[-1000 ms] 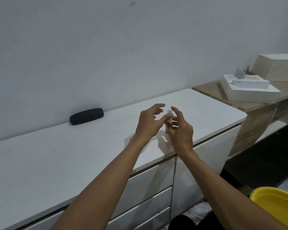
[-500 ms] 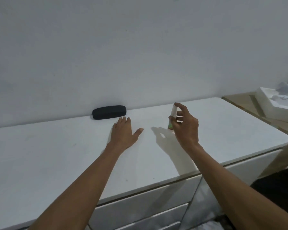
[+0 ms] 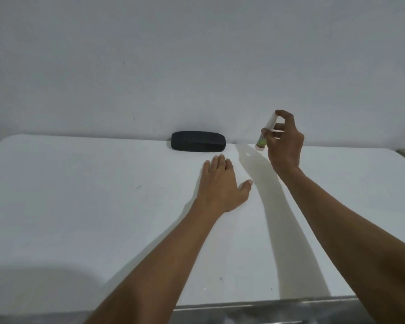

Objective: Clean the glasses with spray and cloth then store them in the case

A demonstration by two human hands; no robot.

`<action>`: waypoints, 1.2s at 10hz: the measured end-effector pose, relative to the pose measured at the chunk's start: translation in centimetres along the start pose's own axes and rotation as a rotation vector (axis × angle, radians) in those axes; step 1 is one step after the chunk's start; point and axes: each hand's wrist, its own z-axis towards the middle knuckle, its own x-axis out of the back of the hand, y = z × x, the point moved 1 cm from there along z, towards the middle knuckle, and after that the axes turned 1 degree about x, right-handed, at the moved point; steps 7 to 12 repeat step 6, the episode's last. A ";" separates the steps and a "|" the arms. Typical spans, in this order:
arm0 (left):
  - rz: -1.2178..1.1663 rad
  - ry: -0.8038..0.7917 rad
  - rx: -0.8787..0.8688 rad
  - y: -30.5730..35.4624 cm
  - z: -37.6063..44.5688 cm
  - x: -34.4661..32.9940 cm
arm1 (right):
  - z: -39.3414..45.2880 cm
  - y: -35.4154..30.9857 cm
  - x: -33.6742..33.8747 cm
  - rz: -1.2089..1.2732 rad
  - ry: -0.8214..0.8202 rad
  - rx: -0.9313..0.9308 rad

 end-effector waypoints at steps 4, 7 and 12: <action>-0.005 0.012 -0.001 0.1 0.0 -0.1 | -0.1 1.5 -1.8 -0.065 -0.066 -0.042; -0.033 0.033 0.009 0.2 -0.1 0.1 | -0.3 0.8 -1.0 -0.104 -0.108 -0.061; -0.033 0.033 0.009 0.2 -0.1 0.1 | -0.3 0.8 -1.0 -0.104 -0.108 -0.061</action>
